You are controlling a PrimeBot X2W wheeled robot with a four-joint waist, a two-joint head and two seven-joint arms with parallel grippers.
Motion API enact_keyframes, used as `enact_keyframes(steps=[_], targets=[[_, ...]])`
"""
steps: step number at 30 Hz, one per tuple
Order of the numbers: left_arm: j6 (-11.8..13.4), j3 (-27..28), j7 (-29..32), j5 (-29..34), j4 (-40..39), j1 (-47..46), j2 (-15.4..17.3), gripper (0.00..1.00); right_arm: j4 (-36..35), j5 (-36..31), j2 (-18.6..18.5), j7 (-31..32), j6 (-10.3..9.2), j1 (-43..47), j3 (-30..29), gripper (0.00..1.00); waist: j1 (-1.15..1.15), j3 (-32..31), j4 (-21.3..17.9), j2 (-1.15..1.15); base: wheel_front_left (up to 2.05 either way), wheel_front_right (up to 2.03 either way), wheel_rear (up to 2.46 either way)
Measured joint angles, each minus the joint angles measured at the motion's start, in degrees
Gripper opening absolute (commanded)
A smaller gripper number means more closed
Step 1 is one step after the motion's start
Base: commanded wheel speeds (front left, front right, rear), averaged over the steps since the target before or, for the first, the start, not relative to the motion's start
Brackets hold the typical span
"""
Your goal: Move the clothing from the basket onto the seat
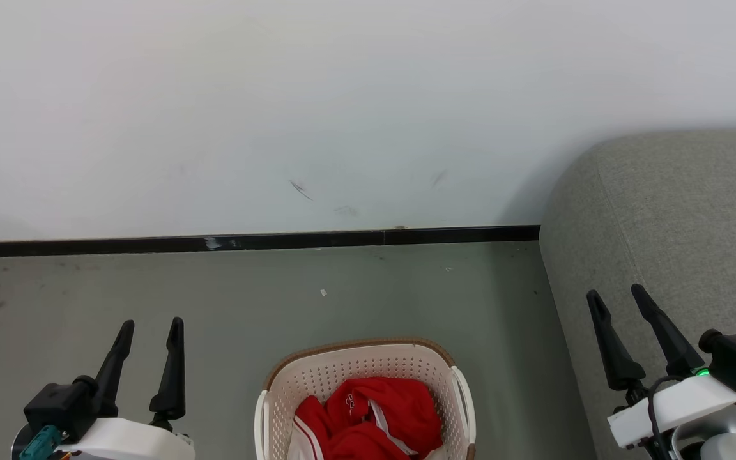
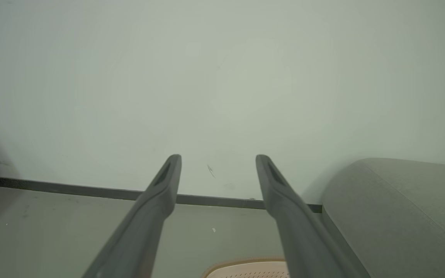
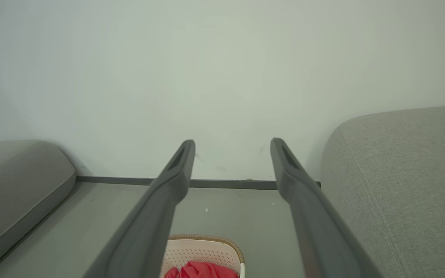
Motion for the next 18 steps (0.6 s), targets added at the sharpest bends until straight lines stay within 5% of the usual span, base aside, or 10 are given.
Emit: enact_keyframes(steps=[18], targets=[[-0.6, 1.4, 0.0, 0.4, 0.1, 0.0, -1.2, 1.00, -0.5, 0.0, 1.8, 0.0, 0.00, 0.0, -1.7, 1.00, 0.00, 0.4, -0.2, 0.00, 0.00, 0.00, 0.00]])
